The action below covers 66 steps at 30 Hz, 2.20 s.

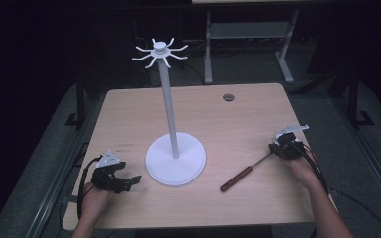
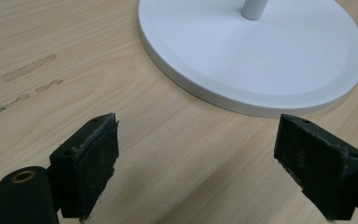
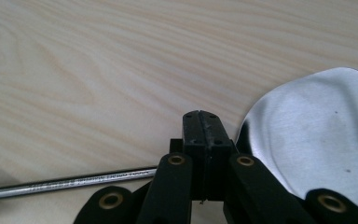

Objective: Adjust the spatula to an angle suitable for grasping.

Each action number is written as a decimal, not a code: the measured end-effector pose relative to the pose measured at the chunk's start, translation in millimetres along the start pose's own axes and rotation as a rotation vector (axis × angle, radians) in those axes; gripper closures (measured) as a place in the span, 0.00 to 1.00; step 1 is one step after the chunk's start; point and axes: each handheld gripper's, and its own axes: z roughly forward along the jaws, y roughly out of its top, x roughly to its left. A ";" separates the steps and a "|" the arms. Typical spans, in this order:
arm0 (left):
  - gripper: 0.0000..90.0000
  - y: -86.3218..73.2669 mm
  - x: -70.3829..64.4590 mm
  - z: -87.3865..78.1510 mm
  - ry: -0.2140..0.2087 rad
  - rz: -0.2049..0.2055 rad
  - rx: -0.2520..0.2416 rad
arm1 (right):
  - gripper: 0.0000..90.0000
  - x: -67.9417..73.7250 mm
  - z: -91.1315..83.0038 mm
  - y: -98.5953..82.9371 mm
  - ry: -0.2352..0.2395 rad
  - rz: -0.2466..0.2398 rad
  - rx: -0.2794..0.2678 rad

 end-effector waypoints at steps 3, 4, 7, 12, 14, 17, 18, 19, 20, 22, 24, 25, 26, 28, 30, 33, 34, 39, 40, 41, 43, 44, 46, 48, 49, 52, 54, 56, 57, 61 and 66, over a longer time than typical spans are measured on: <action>0.15 0.1 0.1 -0.2 0.000 0.002 -0.002 | 1.00 1.6 -4.1 -5.2 0.003 -0.002 0.003; 0.15 0.1 0.1 -0.2 0.000 0.002 -0.002 | 1.00 1.6 -4.1 -5.2 0.003 -0.002 0.003; 0.15 0.0 -0.3 -0.2 -0.001 0.001 -0.003 | 1.00 4.9 -10.1 -12.2 0.013 -0.011 0.011; 0.15 0.0 -0.7 -0.2 -0.001 -0.003 -0.007 | 1.00 8.7 -16.5 -18.4 0.016 -0.015 0.011; 0.15 0.1 -0.7 -0.2 -0.002 -0.001 -0.008 | 1.00 10.4 -21.3 -22.2 0.015 -0.020 0.001; 0.15 0.2 -1.0 -0.3 -0.002 -0.001 -0.009 | 1.00 11.8 -26.5 -22.9 0.022 -0.013 -0.019; 0.15 0.2 -1.0 -1.5 -0.002 0.004 -0.002 | 1.00 16.0 -33.5 -22.7 0.043 -0.013 -0.041; 0.15 0.2 -1.0 -1.5 -0.002 0.004 -0.002 | 1.00 19.2 -36.9 -22.9 0.056 -0.017 -0.053; 0.15 0.0 -1.3 -1.7 -0.003 0.001 -0.003 | 1.00 19.2 -36.9 -22.9 0.056 -0.017 -0.053; 0.15 -0.1 -0.4 -1.8 -0.001 0.008 -0.006 | 1.00 33.5 -45.1 -27.2 0.094 -0.040 -0.064; 0.15 0.0 -0.4 -1.8 -0.002 0.008 -0.007 | 1.00 43.7 -49.3 -31.0 0.117 -0.054 -0.070; 0.15 0.1 -0.9 -1.9 -0.001 0.006 -0.008 | 1.00 48.4 -51.0 -32.8 0.131 -0.063 -0.075; 0.15 0.1 -0.9 -1.9 -0.001 0.006 -0.008 | 1.00 53.5 -52.6 -34.7 0.143 -0.074 -0.078; 0.15 0.3 -1.2 -2.1 0.000 0.011 -0.009 | 1.00 58.3 -54.1 -36.3 0.156 -0.081 -0.081; 0.15 0.6 -1.1 -2.0 0.002 0.018 -0.001 | 1.00 74.3 -56.5 -40.8 0.204 -0.094 -0.077; 0.15 0.5 -1.8 -1.5 0.001 0.012 -0.007 | 1.00 88.5 -55.0 -43.7 0.240 -0.130 -0.061; 0.15 0.6 -1.4 -2.0 0.001 0.017 0.000 | 1.00 93.4 -54.3 -43.9 0.248 -0.137 -0.048; 0.15 0.4 -1.4 -2.2 0.001 0.016 -0.003 | 1.00 108.4 -46.7 -41.7 0.271 -0.186 -0.026; 0.15 0.4 -1.2 -2.1 0.001 0.017 -0.001 | 1.00 109.7 -45.0 -41.1 0.273 -0.195 -0.027; 0.15 0.4 -1.1 -1.8 0.001 0.018 -0.001 | 1.00 110.7 -43.8 -40.9 0.274 -0.201 -0.022; 0.15 0.6 -1.2 -1.7 0.001 0.019 -0.001 | 1.00 113.1 -40.6 -40.4 0.269 -0.214 -0.017; 0.15 0.4 -2.0 -1.2 0.000 0.010 -0.010 | 1.00 113.7 -39.9 -40.0 0.272 -0.215 -0.015; 0.15 0.5 -2.1 -1.3 0.001 0.010 -0.009 | 1.00 115.5 -37.7 -38.2 0.273 -0.224 -0.016; 0.15 0.4 -2.3 -1.2 0.000 0.008 -0.011 | 1.00 117.9 -36.2 -36.7 0.274 -0.222 -0.012; 0.15 0.5 -2.3 -1.1 0.000 0.009 -0.010 | 1.00 119.2 -35.1 -35.9 0.273 -0.225 -0.010; 0.15 0.4 -2.9 -0.8 -0.002 0.001 -0.010 | 1.00 121.4 -32.4 -33.7 0.273 -0.236 -0.011; 0.15 0.5 -2.9 -0.9 -0.002 0.003 -0.009 | 1.00 123.8 -29.7 -30.4 0.272 -0.233 -0.011; 0.15 0.5 -2.7 -0.8 -0.001 0.003 -0.010 | 1.00 124.8 -27.2 -28.1 0.273 -0.235 -0.014; 0.15 0.5 -2.7 -0.8 -0.002 0.003 -0.010 | 1.00 124.9 -25.6 -27.0 0.269 -0.240 -0.020; 0.15 0.6 -2.8 -0.5 -0.003 0.002 -0.009 | 1.00 125.2 -21.3 -23.3 0.267 -0.231 -0.026; 0.15 1.2 -2.9 -0.1 -0.006 0.003 -0.008 | 1.00 125.1 -16.5 -19.0 0.258 -0.217 -0.033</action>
